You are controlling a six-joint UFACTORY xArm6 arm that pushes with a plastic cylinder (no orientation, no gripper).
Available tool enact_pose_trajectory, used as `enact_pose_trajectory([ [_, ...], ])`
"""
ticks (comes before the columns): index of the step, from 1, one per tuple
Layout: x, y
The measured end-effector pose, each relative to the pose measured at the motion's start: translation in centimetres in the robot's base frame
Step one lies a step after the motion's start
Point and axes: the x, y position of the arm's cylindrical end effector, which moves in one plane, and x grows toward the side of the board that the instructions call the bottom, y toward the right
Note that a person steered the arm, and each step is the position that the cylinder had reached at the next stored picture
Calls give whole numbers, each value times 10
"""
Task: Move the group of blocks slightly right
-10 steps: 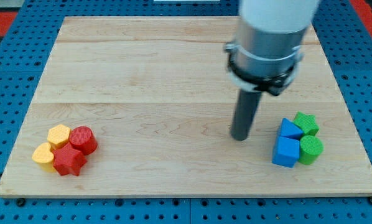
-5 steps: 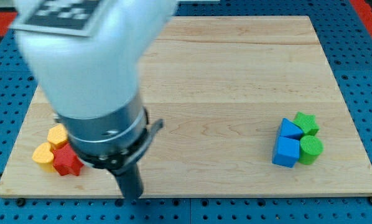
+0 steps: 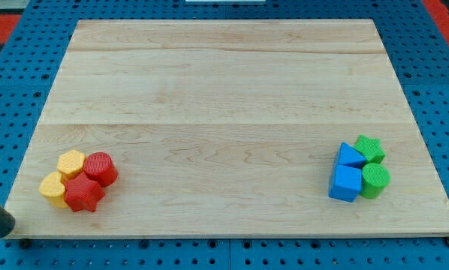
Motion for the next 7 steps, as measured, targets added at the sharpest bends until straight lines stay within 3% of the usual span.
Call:
enact_pose_trajectory([
  [3, -30, 8],
  [7, -31, 57],
])
